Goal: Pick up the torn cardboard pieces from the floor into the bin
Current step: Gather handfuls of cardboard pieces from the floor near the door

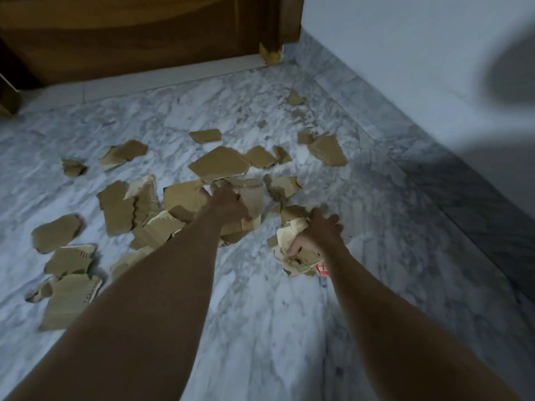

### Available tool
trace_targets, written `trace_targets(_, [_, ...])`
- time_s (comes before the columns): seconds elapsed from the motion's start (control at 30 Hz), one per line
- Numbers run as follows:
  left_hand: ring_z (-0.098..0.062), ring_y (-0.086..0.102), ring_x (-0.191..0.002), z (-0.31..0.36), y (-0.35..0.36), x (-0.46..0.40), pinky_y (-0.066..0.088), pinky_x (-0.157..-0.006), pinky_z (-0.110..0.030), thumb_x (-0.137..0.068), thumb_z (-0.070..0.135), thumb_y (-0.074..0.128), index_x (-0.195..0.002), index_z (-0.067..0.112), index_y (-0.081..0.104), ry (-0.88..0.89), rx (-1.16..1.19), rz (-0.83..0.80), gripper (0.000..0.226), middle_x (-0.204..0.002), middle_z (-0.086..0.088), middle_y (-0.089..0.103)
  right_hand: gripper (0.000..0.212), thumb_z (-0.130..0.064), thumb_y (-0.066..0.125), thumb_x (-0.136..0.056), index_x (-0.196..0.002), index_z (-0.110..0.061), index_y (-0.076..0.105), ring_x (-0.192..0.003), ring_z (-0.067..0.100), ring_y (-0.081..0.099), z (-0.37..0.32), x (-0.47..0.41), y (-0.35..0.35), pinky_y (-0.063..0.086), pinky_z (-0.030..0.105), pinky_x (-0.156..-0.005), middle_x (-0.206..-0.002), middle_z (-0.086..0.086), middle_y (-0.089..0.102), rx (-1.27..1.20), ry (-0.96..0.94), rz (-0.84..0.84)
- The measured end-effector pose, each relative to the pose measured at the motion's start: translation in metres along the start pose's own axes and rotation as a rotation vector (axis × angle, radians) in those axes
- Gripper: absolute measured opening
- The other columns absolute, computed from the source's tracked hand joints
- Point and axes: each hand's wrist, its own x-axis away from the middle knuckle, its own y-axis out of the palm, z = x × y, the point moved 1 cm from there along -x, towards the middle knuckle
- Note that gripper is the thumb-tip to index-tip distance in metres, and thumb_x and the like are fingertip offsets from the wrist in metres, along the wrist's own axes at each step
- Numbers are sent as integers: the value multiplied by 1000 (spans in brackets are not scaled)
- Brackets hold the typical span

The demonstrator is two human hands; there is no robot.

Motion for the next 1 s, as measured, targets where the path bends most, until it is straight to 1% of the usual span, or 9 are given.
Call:
trace_targets(0.03, [-34, 8, -152, 2, 2, -4, 6, -123, -52, -80, 47, 76, -147, 10, 46, 23, -37, 7, 82, -160, -19, 24, 110, -26, 96, -56, -143, -18, 29, -138, 36, 27, -2, 0, -3, 44, 47, -104, -149, 17, 22, 45, -9, 12])
trace_targets(0.1, [-34, 25, -147, 4, 3, -12, 25, -119, -46, -75, 42, 82, -144, 9, 48, 28, 65, -47, 84, -155, -20, 33, 107, -24, 95, -58, -142, -16, 29, -140, 34, 28, -8, 1, -5, 44, 47, -103, -153, 14, 21, 89, -37, 12])
trace_targets(0.17, [-36, 37, -139, 4, 0, -17, 42, -106, -42, -74, 35, 85, -143, 11, 48, 21, 129, -95, 82, -150, -17, 39, 98, -18, 93, -60, -137, -16, 32, -133, 33, 45, -13, 0, -4, 46, 42, -97, -146, 10, 41, 91, -43, 15])
trace_targets(0.23, [-41, 26, -143, 5, -2, -18, 37, -111, -46, -80, 35, 80, -151, 15, 37, 25, 76, -106, 85, -156, -19, 22, 90, -15, 92, -60, -130, -16, 36, -123, 33, 56, -16, -1, -1, 47, 39, -91, -132, 8, 57, 56, -23, 25])
trace_targets(0.37, [-43, 22, -143, 3, 4, -18, 33, -111, -49, -78, 32, 83, -153, 19, 26, -17, 147, -79, 95, -153, -19, 16, 82, -23, 90, -67, -134, -12, 43, -125, 29, 55, -17, 0, -2, 45, 36, -95, -132, 6, 58, -5, 38, 26])
trace_targets(0.63, [-42, 16, -148, -2, 1, -7, 28, -118, -49, -73, 30, 89, -157, 4, -5, -209, 372, -125, 128, -157, -23, 10, 99, -20, 97, -51, -137, -7, 51, -120, 30, 58, -37, 8, -40, 52, 41, -97, -130, 9, 61, -158, -11, 1])
trace_targets(0.8, [-41, 36, -136, -5, 19, -25, 40, -105, -53, -51, 33, 87, -148, 22, 33, -180, 430, -116, 112, -143, -13, 41, 103, -11, 83, -77, -156, -13, 16, -129, 34, 51, -76, -21, -72, 47, 42, -98, -138, 7, 50, -42, -237, -60])
trace_targets(0.87, [-40, 36, -136, -5, 24, -26, 39, -107, -56, -53, 35, 91, -143, 19, 35, -180, 417, -83, 107, -140, -12, 41, 111, -12, 79, -80, -161, -19, 3, -134, 37, 46, -84, -40, -70, 43, 43, -104, -148, 16, 46, 40, -280, -107])
trace_targets(1.0, [-39, 39, -135, -4, 29, -21, 42, -104, -49, -64, 34, 92, -137, 15, 32, -160, 409, -30, 96, -139, -11, 46, 94, -19, 74, -85, -158, -25, 15, -133, 37, 45, -93, -75, -49, 42, 49, -107, -148, 17, 44, 182, -248, -207])
